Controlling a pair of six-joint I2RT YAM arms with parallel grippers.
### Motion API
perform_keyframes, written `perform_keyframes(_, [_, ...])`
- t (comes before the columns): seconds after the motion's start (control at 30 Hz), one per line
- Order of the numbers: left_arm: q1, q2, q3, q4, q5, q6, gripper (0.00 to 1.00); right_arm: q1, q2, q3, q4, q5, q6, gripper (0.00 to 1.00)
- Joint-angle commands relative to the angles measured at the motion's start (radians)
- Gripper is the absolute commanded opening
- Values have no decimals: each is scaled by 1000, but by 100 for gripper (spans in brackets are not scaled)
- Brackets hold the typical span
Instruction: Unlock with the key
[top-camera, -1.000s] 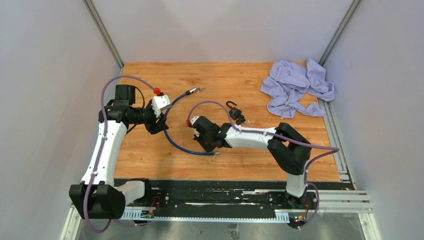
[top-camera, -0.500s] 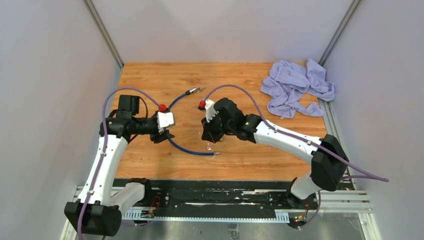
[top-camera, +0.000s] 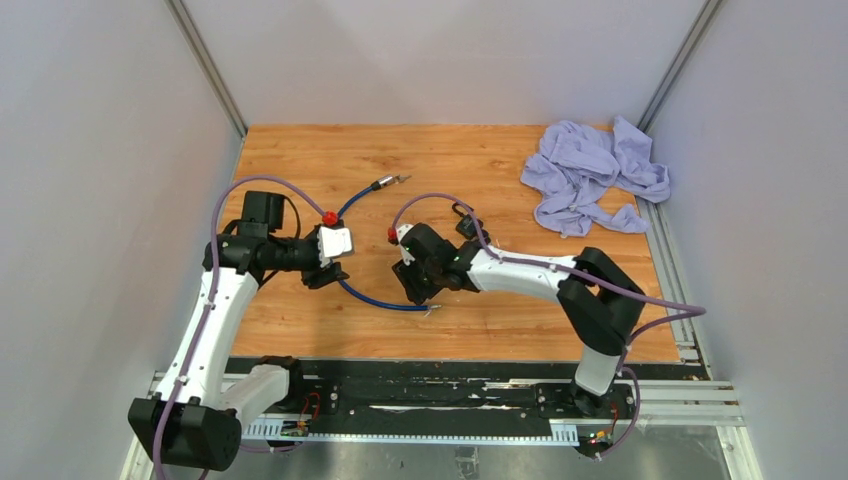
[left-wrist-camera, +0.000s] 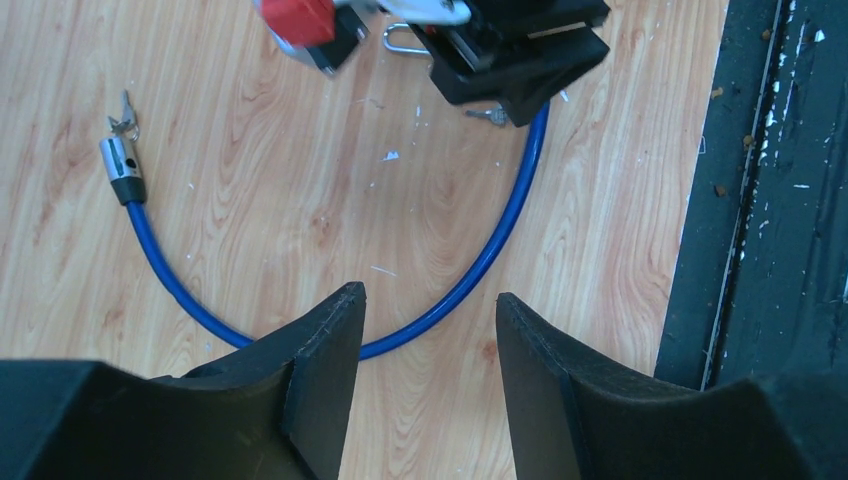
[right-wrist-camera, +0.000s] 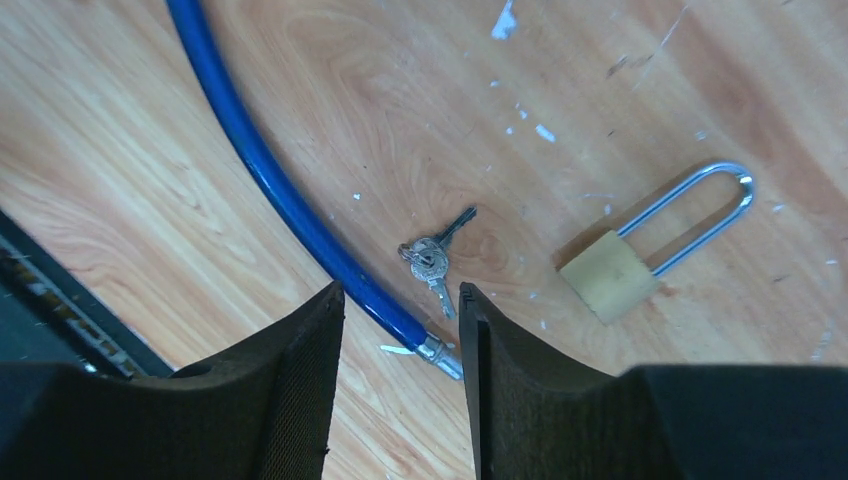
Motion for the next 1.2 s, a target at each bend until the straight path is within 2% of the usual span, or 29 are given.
perform_keyframes(0.0, [-4, -27, 6, -1, -10, -1, 55, 54, 60, 53, -35, 126, 50, 46])
perform_keyframes(0.4, [-4, -23, 30, -1, 14, -39, 55, 67, 132, 75, -21, 168, 20, 39])
perform_keyframes(0.73, [-4, -26, 28, -1, 8, -36, 55, 65, 166, 91, -25, 157, 14, 28])
perform_keyframes(0.87, [-4, -28, 34, -2, 6, -34, 54, 65, 168, 90, -25, 156, 18, 20])
perform_keyframes(1.03, [-4, -25, 35, -2, 8, -36, 54, 62, 165, 86, -24, 160, 23, 2])
perform_keyframes(1.17, [-4, -27, 35, -2, 5, -36, 54, 59, 158, 82, -27, 159, 24, 1])
